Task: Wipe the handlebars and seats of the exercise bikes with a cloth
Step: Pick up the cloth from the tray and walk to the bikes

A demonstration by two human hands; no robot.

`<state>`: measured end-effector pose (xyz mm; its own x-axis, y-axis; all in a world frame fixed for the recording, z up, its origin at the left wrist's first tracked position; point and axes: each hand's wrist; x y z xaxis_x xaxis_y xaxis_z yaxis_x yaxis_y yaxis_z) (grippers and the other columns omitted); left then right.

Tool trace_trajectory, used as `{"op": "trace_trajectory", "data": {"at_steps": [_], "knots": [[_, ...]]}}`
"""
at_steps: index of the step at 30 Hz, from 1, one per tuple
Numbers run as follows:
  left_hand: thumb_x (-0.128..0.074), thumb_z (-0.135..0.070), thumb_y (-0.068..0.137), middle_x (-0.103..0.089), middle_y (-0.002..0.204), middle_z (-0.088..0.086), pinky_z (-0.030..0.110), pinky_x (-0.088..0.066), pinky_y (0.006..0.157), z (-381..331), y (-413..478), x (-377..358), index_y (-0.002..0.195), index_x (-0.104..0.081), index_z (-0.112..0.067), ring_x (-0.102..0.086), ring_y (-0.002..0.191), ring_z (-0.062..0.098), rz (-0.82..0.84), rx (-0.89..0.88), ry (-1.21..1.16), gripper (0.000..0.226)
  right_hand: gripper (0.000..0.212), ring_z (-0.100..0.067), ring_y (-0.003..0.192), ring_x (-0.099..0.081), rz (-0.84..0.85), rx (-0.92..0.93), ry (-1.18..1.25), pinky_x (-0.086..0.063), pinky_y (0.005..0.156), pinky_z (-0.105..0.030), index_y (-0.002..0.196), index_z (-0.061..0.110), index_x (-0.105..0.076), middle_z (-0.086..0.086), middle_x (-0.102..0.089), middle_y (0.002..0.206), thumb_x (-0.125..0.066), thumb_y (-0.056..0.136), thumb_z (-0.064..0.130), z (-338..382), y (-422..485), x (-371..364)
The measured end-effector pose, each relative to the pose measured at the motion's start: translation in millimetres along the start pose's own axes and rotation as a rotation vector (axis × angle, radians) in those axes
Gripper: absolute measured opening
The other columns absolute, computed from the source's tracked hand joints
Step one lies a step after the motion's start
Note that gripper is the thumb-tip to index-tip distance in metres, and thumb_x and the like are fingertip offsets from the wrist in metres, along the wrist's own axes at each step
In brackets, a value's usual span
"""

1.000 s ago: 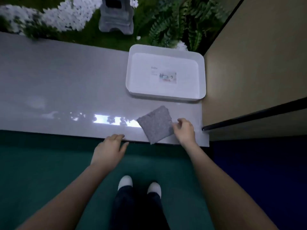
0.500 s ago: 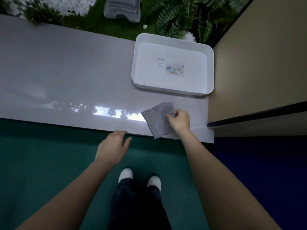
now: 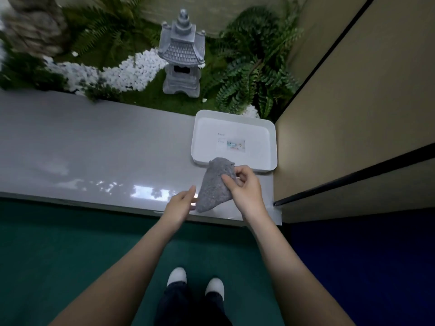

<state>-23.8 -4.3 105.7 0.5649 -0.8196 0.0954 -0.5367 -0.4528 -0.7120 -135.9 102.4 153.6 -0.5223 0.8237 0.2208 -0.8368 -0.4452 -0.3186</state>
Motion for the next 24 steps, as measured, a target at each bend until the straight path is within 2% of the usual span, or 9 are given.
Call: {"op": "trace_trajectory", "data": {"at_steps": [2,4,7,9,11,13,18,21,24], "knots": [[-0.037,-0.054,0.095,-0.069,0.106,0.007,0.034,-0.05,0.074,-13,-16,3,0.109,-0.063,-0.017,-0.064,0.088,0.022,0.166,0.093,-0.282,0.047,0.019,-0.006,0.08,-0.063,0.041,-0.002,0.149,-0.05,0.069,-0.016,0.08,0.016,-0.052,-0.006,-0.062,0.095,-0.063,0.088,0.002,23,-17,0],[-0.042,-0.056,0.092,-0.072,0.097,0.004,0.032,-0.051,0.068,-20,-31,7,0.107,-0.066,-0.022,-0.066,0.083,0.022,0.268,0.11,-0.485,0.044,0.016,-0.005,0.078,-0.065,0.056,0.0,0.197,-0.051,0.069,-0.017,0.083,0.014,-0.052,-0.009,-0.063,0.096,-0.063,0.088,0.002,39,-31,0],[-0.056,-0.033,0.091,-0.072,0.104,0.005,0.028,-0.053,0.069,-26,-50,15,0.111,-0.065,-0.009,-0.069,0.087,0.017,0.203,0.034,-0.645,0.033,0.016,-0.017,0.091,-0.064,0.023,-0.003,0.141,-0.052,0.08,-0.028,0.083,0.013,-0.053,-0.014,-0.065,0.101,-0.063,0.088,0.002,51,-47,1],[-0.06,-0.019,0.09,-0.071,0.101,0.01,0.028,-0.053,0.07,-24,-63,22,0.103,-0.067,-0.003,-0.068,0.085,0.019,0.075,-0.041,-0.619,0.022,0.019,-0.016,0.092,-0.062,-0.012,0.015,0.016,-0.05,0.081,-0.023,0.08,0.016,-0.052,-0.006,-0.065,0.094,-0.064,0.087,0.003,53,-57,1],[-0.063,-0.014,0.088,-0.071,0.091,0.011,0.029,-0.053,0.072,-22,-77,31,0.091,-0.07,-0.004,-0.065,0.081,0.02,-0.046,-0.124,-0.53,0.013,0.023,-0.011,0.08,-0.055,-0.045,0.05,-0.117,-0.043,0.07,-0.011,0.077,0.019,-0.051,0.006,-0.058,0.082,-0.066,0.086,0.004,53,-65,-4],[-0.063,-0.011,0.088,-0.069,0.086,0.013,0.031,-0.05,0.074,-21,-90,40,0.087,-0.07,0.0,-0.061,0.078,0.021,-0.146,-0.24,-0.402,0.013,0.019,-0.012,0.074,-0.052,-0.051,0.077,-0.206,-0.041,0.066,-0.013,0.08,0.016,-0.052,0.008,-0.055,0.077,-0.066,0.085,0.004,53,-72,-14],[-0.067,-0.007,0.084,-0.053,0.07,0.009,0.026,-0.043,0.061,-25,-123,55,0.083,-0.066,-0.008,-0.046,0.062,0.016,-0.329,-0.408,-0.147,0.001,0.018,-0.017,0.075,-0.056,0.043,0.177,-0.272,-0.045,0.073,-0.026,0.084,0.014,-0.054,0.002,-0.059,0.081,-0.065,0.083,0.001,63,-95,-46],[-0.071,-0.005,0.08,-0.053,0.07,0.0,0.013,-0.042,0.056,-28,-143,56,0.093,-0.06,-0.018,-0.046,0.059,0.011,-0.355,-0.404,-0.1,0.021,0.018,-0.016,0.076,-0.058,0.122,0.221,-0.281,-0.044,0.073,-0.022,0.085,0.017,-0.056,0.003,-0.062,0.082,-0.064,0.083,0.001,67,-109,-58],[-0.069,0.002,0.079,-0.056,0.077,0.001,0.014,-0.048,0.062,-26,-164,52,0.107,-0.055,-0.015,-0.053,0.066,0.013,-0.258,-0.376,-0.164,0.036,0.015,-0.014,0.076,-0.06,0.191,0.153,-0.151,-0.046,0.069,-0.017,0.081,0.018,-0.057,0.002,-0.063,0.081,-0.062,0.087,0.005,68,-119,-59]]}}
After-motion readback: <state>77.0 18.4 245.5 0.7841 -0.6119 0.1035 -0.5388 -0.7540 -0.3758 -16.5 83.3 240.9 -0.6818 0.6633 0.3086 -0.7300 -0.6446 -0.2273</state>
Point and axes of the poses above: each hand's wrist, its own y-axis towards the middle knuckle, its own x-axis out of the back of the hand, z = x × y
